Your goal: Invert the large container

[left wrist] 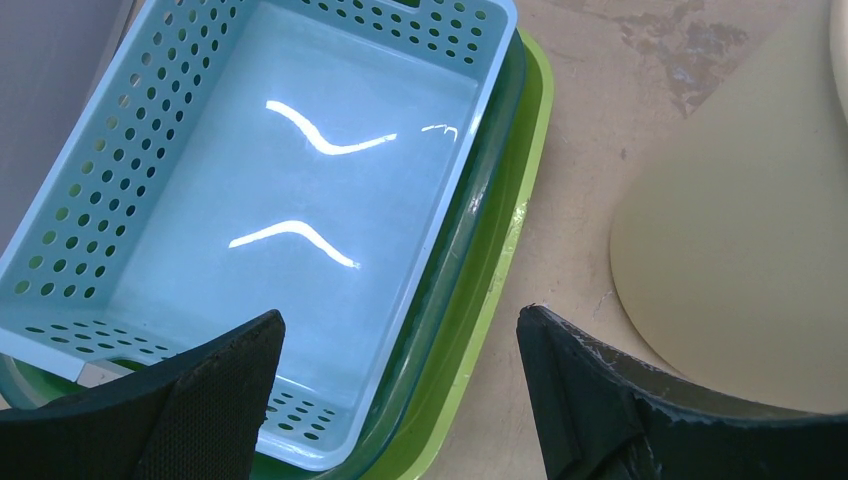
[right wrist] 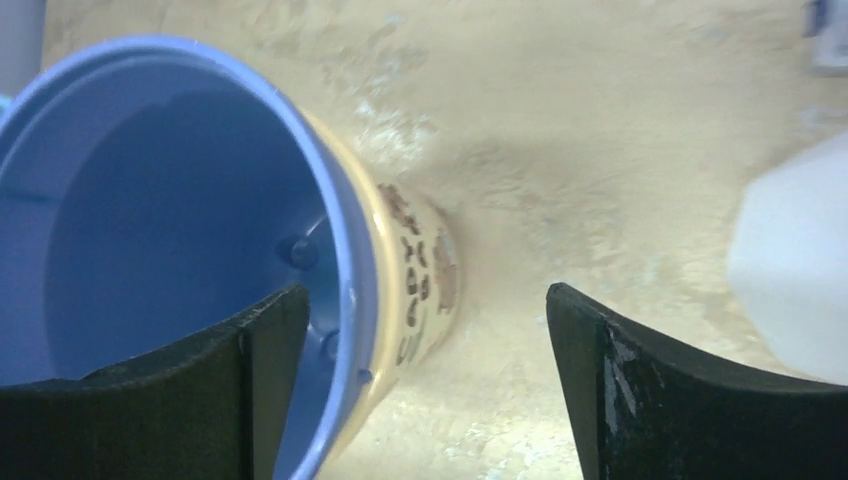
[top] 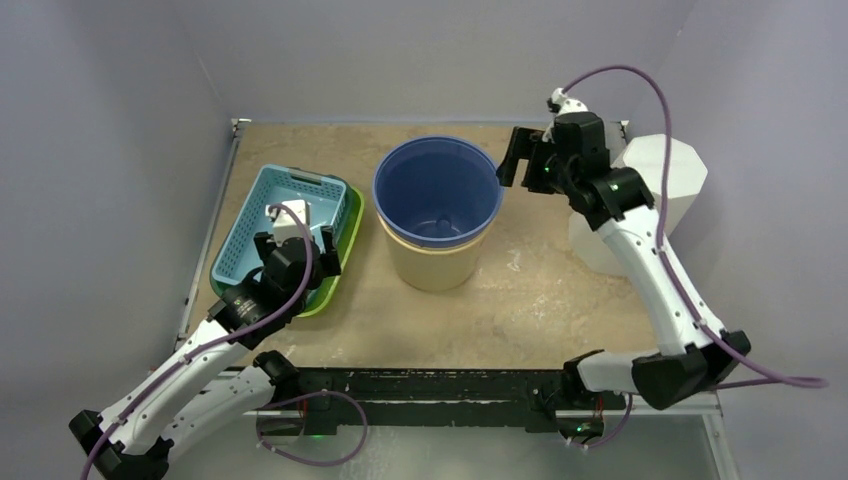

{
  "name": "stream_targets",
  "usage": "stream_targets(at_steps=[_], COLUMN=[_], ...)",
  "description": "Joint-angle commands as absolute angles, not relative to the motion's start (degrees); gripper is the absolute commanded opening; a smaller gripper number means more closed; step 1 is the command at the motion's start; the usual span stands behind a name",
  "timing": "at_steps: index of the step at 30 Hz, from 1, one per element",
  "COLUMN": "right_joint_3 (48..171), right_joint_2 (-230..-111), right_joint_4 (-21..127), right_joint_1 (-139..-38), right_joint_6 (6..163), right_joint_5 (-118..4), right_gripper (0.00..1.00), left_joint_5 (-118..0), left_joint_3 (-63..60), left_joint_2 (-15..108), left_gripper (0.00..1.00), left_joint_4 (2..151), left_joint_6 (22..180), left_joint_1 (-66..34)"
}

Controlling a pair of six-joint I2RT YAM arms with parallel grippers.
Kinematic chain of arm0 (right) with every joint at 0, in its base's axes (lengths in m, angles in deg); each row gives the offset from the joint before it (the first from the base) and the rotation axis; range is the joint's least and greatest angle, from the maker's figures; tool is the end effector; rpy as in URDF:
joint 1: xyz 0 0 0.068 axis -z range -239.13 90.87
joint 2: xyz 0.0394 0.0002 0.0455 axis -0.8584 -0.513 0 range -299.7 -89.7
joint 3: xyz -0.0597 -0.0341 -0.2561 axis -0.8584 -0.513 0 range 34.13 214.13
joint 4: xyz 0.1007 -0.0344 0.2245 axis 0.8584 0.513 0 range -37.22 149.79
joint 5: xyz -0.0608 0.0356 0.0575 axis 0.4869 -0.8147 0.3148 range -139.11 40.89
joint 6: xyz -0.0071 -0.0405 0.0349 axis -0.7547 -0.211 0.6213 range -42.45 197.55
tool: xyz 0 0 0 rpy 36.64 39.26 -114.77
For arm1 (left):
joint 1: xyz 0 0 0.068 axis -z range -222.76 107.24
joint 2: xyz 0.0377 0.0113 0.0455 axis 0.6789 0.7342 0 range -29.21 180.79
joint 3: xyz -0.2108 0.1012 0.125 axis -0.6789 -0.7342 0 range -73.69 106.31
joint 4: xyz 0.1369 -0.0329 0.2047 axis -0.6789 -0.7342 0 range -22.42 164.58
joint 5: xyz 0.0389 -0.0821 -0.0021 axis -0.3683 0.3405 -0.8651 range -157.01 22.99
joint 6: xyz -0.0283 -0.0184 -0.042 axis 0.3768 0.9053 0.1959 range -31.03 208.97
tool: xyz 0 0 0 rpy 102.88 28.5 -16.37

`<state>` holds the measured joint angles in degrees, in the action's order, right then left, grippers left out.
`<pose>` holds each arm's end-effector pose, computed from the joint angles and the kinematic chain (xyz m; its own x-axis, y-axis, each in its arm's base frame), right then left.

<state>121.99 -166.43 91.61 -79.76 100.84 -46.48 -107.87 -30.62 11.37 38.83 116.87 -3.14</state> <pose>0.2564 0.0949 0.4153 -0.5237 0.2250 -0.8217 -0.1162 0.9366 0.3305 0.1212 -0.0702 0.2947 -0.4019 -0.1267 -0.9069 -0.1440 0.9868 -0.0740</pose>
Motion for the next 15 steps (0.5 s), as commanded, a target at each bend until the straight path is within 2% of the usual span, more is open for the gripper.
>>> stream_targets(at_steps=[1, 4, 6, 10, 15], right_joint_3=[121.6, 113.8, 108.7, 105.7, 108.0], right_joint_2=[-156.2, -148.4, -142.7, -137.9, -144.0], right_joint_4=[90.6, 89.9, 88.9, 89.0, 88.3], right_joint_1=[-79.7, -78.7, -74.3, -66.6, -61.2], right_joint_6=[104.0, 109.6, 110.3, 107.7, 108.6], right_joint_5=[-28.3, -13.9, -10.1, -11.3, -14.2], right_gripper=[0.95, 0.99, 0.99, 0.99, 0.99], left_joint_5=[-108.2, -108.4, -108.8, -108.8, -108.4], left_joint_3=[-28.4, -28.3, -28.3, -28.4, -28.5], left_joint_2=[11.2, 11.2, 11.1, 10.7, 11.1], left_gripper=[0.86, 0.86, 0.86, 0.86, 0.86], left_joint_4=[39.1, 38.9, 38.9, 39.1, 39.2], left_joint_6=[117.1, 117.1, 117.1, 117.0, 116.8], left_joint_1=[-3.3, -3.3, -3.3, -3.4, -3.3])
